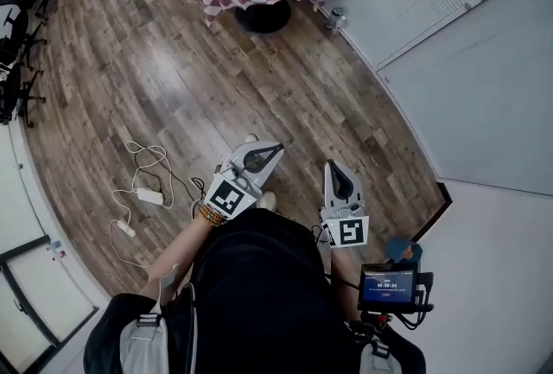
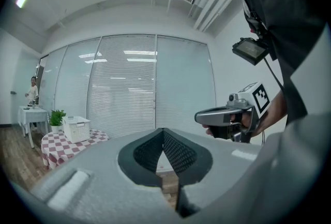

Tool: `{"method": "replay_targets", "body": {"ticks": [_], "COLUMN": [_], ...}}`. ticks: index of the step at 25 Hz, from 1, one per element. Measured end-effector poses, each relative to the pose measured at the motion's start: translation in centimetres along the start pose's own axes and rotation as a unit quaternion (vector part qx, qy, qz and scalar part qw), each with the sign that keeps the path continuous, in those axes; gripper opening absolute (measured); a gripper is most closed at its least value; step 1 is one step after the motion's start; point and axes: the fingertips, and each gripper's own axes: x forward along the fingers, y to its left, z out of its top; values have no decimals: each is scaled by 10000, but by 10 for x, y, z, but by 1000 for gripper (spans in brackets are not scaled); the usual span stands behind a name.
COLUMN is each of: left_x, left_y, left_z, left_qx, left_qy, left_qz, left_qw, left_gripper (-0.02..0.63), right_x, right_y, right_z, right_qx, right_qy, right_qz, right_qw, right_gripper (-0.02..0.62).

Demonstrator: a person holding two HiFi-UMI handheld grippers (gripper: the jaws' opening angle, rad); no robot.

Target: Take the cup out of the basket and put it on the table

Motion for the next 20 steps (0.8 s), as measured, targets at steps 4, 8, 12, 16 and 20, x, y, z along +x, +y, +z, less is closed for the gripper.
{"method": "replay_targets", "body": {"ticks": [4,8,12,16,20], "left_x": [2,4,7,10,14], "left_y": [42,84,126,165,197], "left_z": [2,-1,-7,-18,-16], "left_qx": [-169,-222,-231,-108,-134], "left_qy": [-121,-113,-108,85,109], "left_qz": [152,271,341,357,376], "left_qw": [9997,9993,9991,9993,9991], "left_gripper": [5,5,5,5,5], "right_x": [42,83,124,162,195], "right_y": [3,3,4,2,-2], "right_z": [8,17,23,25,32], "right_qx": [-102,-204,-298,-324,-353], "right_qy": [131,218,268,334,326], "right_qz": [196,376,525,654,675], "right_qw": [9997,9988,9978,9968,9966], "right_gripper": [9,9,9,9,9]}}
